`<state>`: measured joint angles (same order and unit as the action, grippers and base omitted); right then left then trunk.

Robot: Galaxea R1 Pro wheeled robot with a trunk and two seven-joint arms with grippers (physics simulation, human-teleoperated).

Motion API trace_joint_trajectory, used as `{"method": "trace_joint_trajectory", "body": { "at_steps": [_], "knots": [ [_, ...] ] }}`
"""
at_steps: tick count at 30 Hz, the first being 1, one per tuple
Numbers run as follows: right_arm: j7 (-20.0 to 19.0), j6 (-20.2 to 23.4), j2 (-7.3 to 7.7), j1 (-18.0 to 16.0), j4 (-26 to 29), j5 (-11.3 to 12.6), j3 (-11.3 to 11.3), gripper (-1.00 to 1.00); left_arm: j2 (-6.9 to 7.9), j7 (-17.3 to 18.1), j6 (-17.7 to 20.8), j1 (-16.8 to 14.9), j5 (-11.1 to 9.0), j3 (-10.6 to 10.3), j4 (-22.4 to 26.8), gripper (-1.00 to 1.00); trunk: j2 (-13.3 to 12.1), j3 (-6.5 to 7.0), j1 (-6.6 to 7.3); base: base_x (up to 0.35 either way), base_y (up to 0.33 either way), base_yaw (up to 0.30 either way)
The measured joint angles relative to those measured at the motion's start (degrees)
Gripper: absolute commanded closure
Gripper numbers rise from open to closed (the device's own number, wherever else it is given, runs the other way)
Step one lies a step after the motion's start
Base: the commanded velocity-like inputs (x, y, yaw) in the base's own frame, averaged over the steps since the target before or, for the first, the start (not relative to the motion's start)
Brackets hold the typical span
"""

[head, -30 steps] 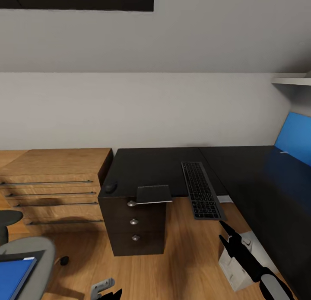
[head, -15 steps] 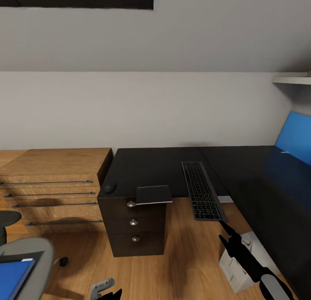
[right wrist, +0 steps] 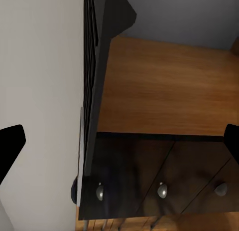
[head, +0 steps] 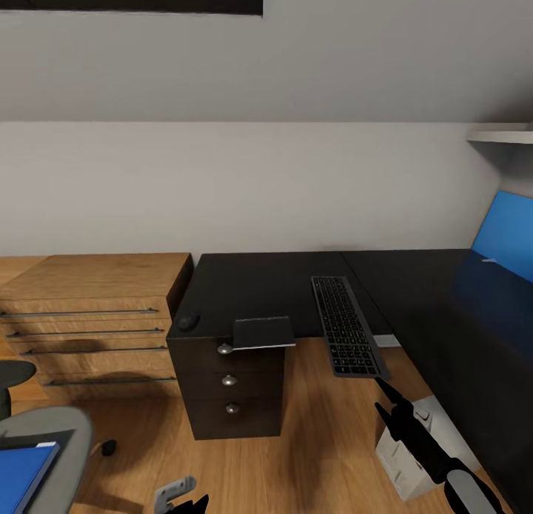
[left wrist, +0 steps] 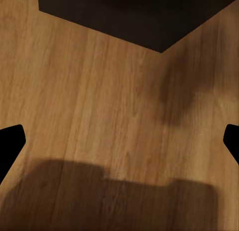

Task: In the bedroom, organize the workspace by keeping the computer under the desk, ensuring the monitor is on the desk, placing the keyboard on the desk next to the monitor, placing the mouse on the desk next to the keyboard, moving the folder from the swivel chair onto the desk next to the mouse, stacking the notebook on top of the folder with the pen on top of the notebook, and positioning the swivel chair next to the desk.

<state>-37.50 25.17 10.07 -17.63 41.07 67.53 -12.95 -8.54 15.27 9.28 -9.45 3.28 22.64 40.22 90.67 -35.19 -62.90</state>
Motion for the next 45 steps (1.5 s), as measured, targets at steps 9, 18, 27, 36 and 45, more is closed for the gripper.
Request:
{"method": "trace_joint_trajectory", "body": {
  "at_steps": [9,18,27,36,45],
  "knots": [
    [0.06,-0.07,-0.09,0.00,-0.08,0.00,0.03,-1.00,0.02,0.06,-0.06,0.00,-0.24,0.03,0.01,-1.00,0.00,0.00,0.02,0.069,0.054,0.000],
    [0.07,-0.08,-0.07,0.00,-0.09,-0.03,0.03,-1.00,0.03,0.09,-0.49,0.00,-0.19,0.01,-0.01,-1.00,0.00,0.00,0.01,0.091,0.056,0.000],
    [0.07,-0.08,-0.05,0.00,-0.09,-0.02,0.02,-1.00,0.03,0.10,-0.60,0.00,-0.18,0.01,0.00,-1.00,0.00,0.00,0.01,0.048,0.007,0.000],
    [0.08,-0.08,-0.04,0.00,-0.09,-0.03,-0.01,-1.00,0.03,0.10,-0.65,0.00,-0.18,0.01,-0.02,-1.00,0.00,0.00,0.01,0.189,0.001,0.000],
    [0.09,-0.08,-0.05,0.00,-0.09,-0.06,-0.06,-1.00,0.03,0.09,-0.64,0.00,-0.18,0.01,0.00,-1.00,0.00,0.00,0.00,0.021,0.000,0.000]
  ]
}}
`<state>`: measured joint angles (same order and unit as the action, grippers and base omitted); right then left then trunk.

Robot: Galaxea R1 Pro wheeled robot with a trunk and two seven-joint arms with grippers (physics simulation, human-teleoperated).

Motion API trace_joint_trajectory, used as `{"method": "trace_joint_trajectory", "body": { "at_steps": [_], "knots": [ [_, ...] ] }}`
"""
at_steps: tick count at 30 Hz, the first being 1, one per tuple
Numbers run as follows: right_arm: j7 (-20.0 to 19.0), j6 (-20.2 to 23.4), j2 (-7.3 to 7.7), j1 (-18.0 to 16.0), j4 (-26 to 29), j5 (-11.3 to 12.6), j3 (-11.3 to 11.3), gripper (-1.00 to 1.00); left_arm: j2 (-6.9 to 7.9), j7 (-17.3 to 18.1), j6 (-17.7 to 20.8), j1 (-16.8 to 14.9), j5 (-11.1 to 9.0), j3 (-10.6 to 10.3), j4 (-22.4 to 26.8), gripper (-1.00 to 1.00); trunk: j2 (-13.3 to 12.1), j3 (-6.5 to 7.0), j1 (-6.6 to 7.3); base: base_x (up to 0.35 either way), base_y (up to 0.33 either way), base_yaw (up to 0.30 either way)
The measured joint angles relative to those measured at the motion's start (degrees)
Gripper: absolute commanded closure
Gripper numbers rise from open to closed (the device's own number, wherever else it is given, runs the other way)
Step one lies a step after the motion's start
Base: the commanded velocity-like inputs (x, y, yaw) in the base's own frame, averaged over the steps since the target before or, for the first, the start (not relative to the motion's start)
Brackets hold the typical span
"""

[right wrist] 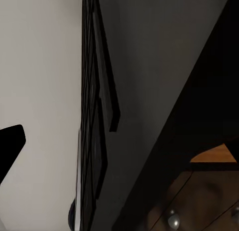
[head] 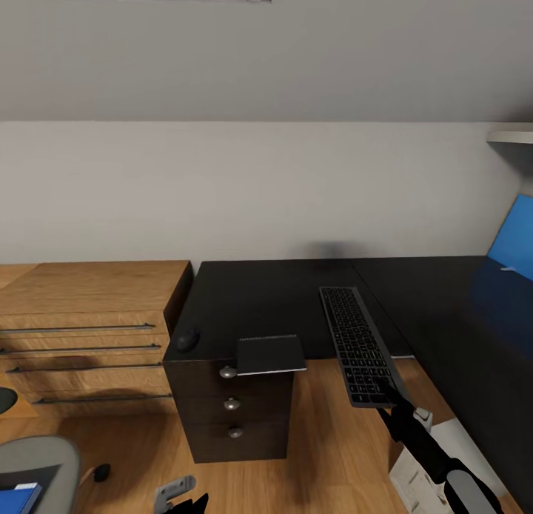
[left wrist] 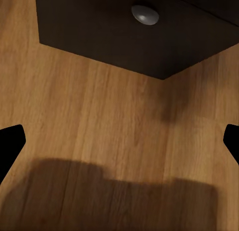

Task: In the bedroom, organize the workspace by keeping the computer under the desk, ensuring the monitor is on the desk, placing the keyboard on the desk next to the monitor, placing the mouse on the desk next to the keyboard, moving the folder from the swivel chair onto the desk next to the mouse, stacking the notebook on top of the folder with the pen on top of the notebook, and positioning the swivel chair next to the desk.

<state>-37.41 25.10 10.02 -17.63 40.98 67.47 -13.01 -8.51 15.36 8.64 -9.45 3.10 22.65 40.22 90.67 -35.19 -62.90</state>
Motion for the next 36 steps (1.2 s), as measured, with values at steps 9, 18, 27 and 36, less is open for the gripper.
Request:
{"method": "trace_joint_trajectory", "body": {
  "at_steps": [9,18,27,36],
  "knots": [
    [-0.10,0.18,0.00,-0.01,0.07,0.42,-0.04,1.00,0.00,-0.04,0.01,0.00,0.00,-0.08,0.00,-1.00,0.00,0.00,0.00,0.001,0.000,0.000],
    [-0.09,0.18,0.00,-0.01,-0.73,0.40,-0.03,1.00,0.00,-0.05,0.01,0.00,0.00,-0.07,0.00,-1.00,0.00,0.00,0.00,0.000,0.000,0.000],
    [-0.08,0.16,0.00,-0.01,-0.82,0.33,0.00,1.00,0.00,-0.07,-0.07,0.00,0.00,-0.07,0.00,-1.00,-1.59,0.72,0.87,0.000,0.000,0.000],
    [0.02,0.05,0.04,0.00,-0.80,0.12,0.00,1.00,0.00,-0.14,-0.08,0.00,0.00,-0.06,-0.01,-1.00,-5.20,2.33,2.85,0.000,0.000,0.000]
  ]
}}
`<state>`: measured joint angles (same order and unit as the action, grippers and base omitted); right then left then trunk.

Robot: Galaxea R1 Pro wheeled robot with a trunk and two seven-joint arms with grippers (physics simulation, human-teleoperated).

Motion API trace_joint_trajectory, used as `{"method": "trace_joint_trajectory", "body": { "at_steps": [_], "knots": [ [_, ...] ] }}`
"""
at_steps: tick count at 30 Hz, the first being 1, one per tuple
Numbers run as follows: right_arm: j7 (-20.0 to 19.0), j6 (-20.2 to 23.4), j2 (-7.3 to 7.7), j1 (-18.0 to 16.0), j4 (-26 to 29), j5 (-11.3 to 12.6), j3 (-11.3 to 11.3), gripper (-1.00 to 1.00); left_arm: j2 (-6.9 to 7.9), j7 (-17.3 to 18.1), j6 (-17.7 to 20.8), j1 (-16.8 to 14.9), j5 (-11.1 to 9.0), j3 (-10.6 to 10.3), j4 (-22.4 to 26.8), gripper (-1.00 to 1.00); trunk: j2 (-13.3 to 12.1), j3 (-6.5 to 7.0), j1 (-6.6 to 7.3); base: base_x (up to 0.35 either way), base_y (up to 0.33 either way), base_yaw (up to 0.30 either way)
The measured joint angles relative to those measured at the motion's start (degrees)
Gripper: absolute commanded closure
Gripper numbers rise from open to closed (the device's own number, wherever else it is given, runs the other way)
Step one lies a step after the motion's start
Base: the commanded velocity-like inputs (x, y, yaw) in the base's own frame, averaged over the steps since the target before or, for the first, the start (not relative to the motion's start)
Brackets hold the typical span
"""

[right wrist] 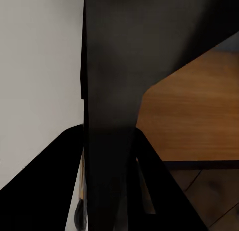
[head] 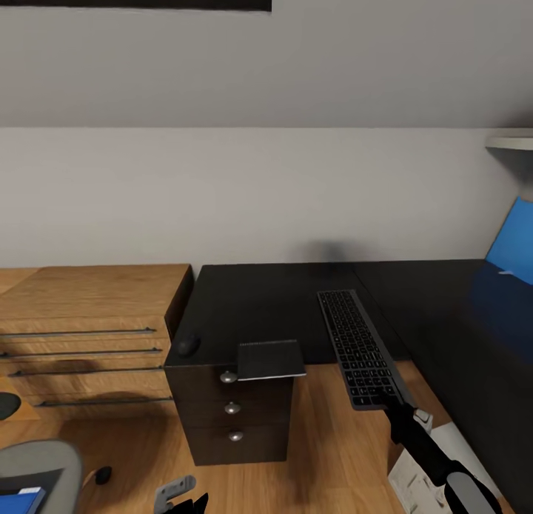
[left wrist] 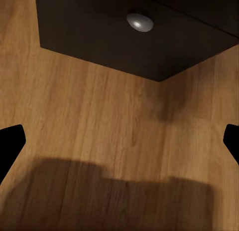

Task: In the bedroom, organize the workspace by keeping the computer under the desk, ensuring the monitor is on the desk, placing the keyboard on the desk next to the monitor, placing the mouse on the desk next to the keyboard, moving the folder from the swivel chair onto the desk next to the mouse, stacking the notebook on top of the folder with the pen on top of the notebook, and positioning the swivel chair next to the desk.

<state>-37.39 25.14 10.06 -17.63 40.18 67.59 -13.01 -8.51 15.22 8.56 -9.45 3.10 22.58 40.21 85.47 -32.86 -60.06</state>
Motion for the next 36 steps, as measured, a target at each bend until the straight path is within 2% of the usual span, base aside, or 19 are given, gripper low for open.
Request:
{"method": "trace_joint_trajectory", "body": {
  "at_steps": [22,36],
  "knots": [
    [0.49,0.65,0.43,0.00,0.26,-0.24,0.16,1.00,0.00,-0.12,0.08,0.00,0.08,-0.03,-0.07,-1.00,-8.83,3.95,4.83,0.000,0.000,0.000],
    [0.36,0.52,0.80,0.00,0.44,-0.32,0.29,1.00,0.00,0.04,0.00,0.00,0.01,0.02,-0.07,-1.00,-8.84,3.96,4.84,0.000,0.000,0.000]
  ]
}}
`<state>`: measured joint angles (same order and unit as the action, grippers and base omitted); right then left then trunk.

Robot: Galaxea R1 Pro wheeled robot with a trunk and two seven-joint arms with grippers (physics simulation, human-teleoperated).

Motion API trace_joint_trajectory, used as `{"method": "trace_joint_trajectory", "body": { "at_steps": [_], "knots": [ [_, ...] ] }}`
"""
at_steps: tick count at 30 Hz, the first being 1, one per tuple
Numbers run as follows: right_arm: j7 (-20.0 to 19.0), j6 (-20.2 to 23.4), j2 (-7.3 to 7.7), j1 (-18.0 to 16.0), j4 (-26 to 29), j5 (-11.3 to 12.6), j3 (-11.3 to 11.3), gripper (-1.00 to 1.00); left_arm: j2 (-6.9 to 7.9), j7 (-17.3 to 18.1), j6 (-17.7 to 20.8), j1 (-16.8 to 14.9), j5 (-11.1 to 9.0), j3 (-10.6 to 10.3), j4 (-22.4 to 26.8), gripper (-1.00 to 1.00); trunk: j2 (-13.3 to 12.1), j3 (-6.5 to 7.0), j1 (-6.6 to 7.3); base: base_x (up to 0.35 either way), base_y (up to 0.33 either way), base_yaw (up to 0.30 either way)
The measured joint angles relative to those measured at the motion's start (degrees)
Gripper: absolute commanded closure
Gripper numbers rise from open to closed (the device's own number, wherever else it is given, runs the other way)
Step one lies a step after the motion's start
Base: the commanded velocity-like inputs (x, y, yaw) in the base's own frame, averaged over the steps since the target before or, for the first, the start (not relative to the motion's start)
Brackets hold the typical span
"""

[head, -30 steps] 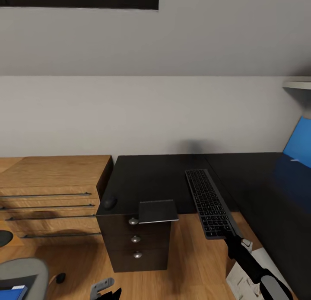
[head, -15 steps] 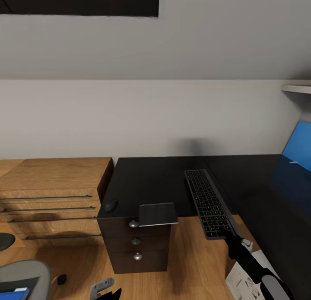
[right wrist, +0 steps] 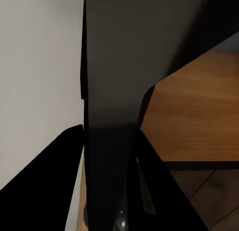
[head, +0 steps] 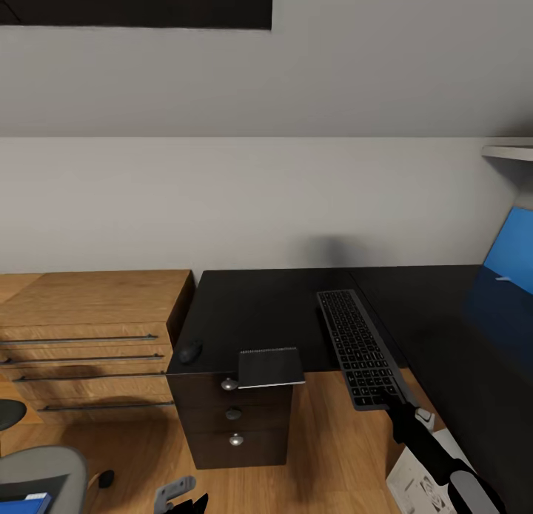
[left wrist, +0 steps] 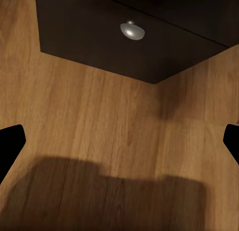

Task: In the bedroom, organize the workspace by keeping the computer under the desk, ensuring the monitor is on the desk, placing the keyboard on the desk next to the monitor, placing the mouse on the desk next to the keyboard, moving the folder from the swivel chair onto the desk next to the mouse, stacking the notebook on top of the folder with the pen on top of the notebook, and positioning the swivel chair next to the desk.

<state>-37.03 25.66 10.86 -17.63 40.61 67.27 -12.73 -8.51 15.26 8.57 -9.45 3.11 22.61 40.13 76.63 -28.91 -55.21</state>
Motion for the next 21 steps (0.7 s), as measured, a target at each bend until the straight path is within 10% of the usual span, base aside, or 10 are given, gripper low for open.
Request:
{"method": "trace_joint_trajectory", "body": {
  "at_steps": [21],
  "knots": [
    [-0.06,0.08,-0.05,0.00,0.02,0.09,0.04,1.00,0.00,0.03,-0.08,0.00,0.00,-0.06,-1.89,-1.00,0.00,0.00,-0.03,-0.050,0.000,0.000]
  ]
}}
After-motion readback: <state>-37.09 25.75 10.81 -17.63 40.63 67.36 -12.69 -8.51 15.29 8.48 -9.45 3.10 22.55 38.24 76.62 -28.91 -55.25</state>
